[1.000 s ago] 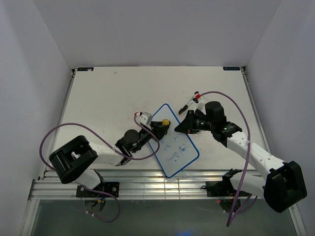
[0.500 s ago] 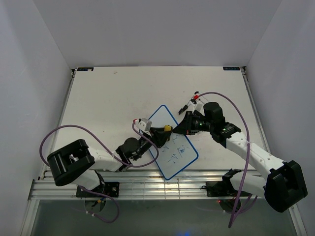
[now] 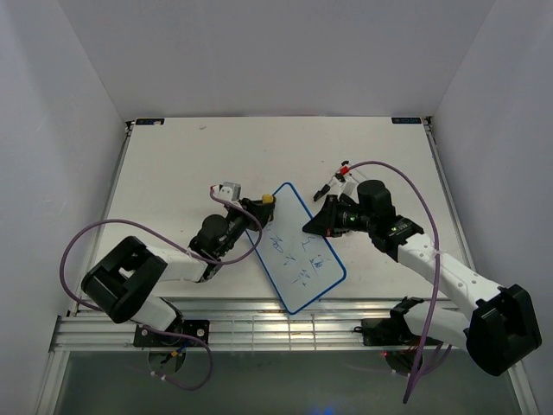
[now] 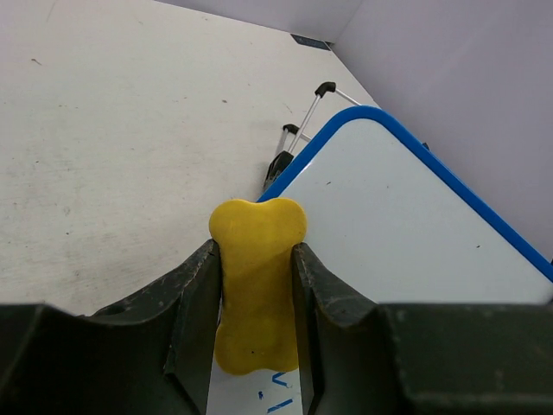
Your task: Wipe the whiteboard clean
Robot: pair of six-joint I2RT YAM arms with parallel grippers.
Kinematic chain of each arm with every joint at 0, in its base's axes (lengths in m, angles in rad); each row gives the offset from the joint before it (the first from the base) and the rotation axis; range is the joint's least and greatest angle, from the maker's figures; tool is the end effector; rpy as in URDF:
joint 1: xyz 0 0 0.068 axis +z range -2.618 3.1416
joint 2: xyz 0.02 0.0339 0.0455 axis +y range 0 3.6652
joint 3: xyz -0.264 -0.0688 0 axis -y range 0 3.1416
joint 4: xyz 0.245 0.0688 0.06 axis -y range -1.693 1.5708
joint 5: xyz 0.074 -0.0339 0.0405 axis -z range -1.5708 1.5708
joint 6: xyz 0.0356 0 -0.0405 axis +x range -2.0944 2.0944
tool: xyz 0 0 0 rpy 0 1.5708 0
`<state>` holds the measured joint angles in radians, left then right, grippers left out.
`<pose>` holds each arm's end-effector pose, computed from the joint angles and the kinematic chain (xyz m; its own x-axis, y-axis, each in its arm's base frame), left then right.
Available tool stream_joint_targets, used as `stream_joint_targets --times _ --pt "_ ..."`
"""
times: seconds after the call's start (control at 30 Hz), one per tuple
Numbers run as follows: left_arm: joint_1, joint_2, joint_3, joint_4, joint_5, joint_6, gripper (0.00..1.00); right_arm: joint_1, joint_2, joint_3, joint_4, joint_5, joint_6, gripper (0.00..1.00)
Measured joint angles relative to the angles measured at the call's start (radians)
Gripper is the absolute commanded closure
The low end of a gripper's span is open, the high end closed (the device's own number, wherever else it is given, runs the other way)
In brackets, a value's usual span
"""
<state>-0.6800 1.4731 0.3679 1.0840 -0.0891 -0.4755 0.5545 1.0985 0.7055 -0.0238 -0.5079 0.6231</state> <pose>0.2098 -0.1656 0.1819 -0.2697 -0.3683 -0.8897 0.4878 0.7444 -0.4560 0.1994 0.1439 0.2676 -0.7686 0.1238 -0.6277 -0.4798 0.5375 0.6935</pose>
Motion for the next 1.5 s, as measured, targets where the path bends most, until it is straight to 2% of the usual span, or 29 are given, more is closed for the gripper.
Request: stream_joint_targets --times 0.2,0.37,0.67,0.8,0.97,1.3,1.5 --pt "0.006 0.013 0.007 0.005 0.068 0.029 1.00 0.000 -0.013 0.000 -0.026 0.011 0.003 0.92" --pt "-0.036 -0.005 0.008 -0.021 0.066 0.082 1.00 0.005 -0.013 0.000 -0.050 0.008 -0.005 0.92" --pt "-0.262 -0.058 0.057 -0.073 -0.002 0.141 1.00 0.020 -0.013 0.000 -0.087 0.002 -0.024 0.92" --pt "-0.336 -0.060 0.019 -0.028 -0.052 0.126 1.00 0.029 -0.013 0.002 -0.091 0.012 -0.023 0.92" --pt "-0.359 -0.059 -0.050 0.027 -0.097 0.080 1.00 0.042 -0.013 0.003 -0.101 0.031 -0.016 0.92" --pt "-0.467 -0.048 -0.132 0.035 -0.191 0.018 1.00 0.042 -0.013 0.005 -0.067 0.114 0.006 0.92" --pt "-0.477 -0.114 -0.156 0.003 -0.215 0.018 1.00 0.042 -0.003 0.005 -0.013 0.097 0.025 0.92"
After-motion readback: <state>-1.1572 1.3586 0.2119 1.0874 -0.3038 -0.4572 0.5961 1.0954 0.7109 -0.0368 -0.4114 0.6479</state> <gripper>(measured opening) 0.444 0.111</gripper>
